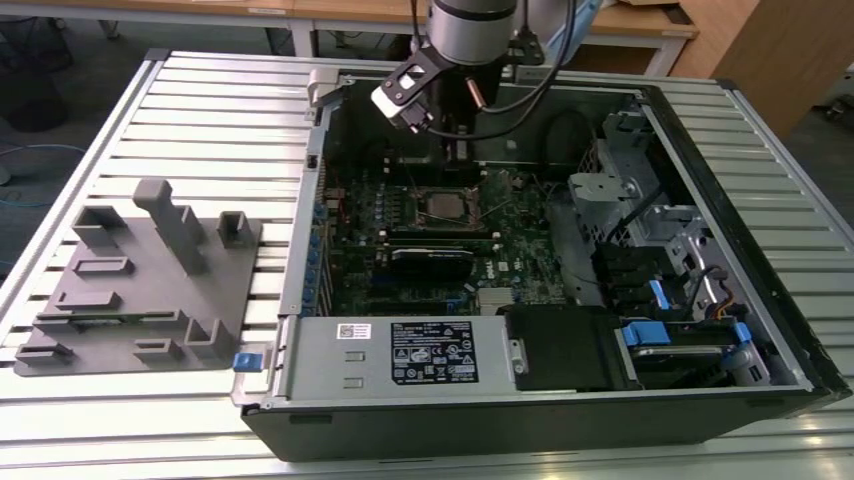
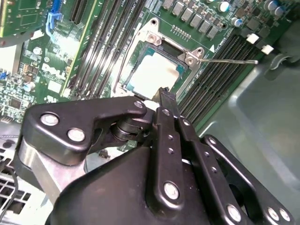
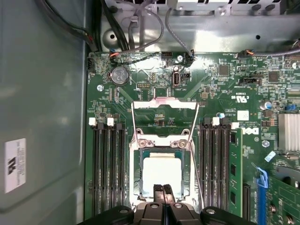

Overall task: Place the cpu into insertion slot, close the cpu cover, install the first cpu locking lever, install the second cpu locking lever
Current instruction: 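Close the cpu cover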

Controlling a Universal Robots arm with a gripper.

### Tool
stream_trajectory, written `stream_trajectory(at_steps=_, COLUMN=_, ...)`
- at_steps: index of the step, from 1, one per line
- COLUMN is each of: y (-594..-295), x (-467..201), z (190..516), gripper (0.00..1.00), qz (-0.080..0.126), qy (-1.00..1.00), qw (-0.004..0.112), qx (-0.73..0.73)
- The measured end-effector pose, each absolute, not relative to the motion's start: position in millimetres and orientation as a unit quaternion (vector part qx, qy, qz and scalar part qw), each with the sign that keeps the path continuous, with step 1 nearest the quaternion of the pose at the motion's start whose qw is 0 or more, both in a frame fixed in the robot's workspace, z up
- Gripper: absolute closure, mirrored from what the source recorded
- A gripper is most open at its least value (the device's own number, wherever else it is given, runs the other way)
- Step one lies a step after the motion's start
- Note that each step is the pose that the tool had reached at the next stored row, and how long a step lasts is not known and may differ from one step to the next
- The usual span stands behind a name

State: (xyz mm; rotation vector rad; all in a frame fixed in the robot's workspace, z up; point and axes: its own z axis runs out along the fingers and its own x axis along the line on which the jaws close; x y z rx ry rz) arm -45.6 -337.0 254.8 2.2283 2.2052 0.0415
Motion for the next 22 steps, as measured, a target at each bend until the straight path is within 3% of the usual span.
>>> stream_trajectory(at_steps=22, y=-337, x=-43, z=271, gripper=0.89, qz=0.013, qy=0.703, qw=0.003, qx=0.711)
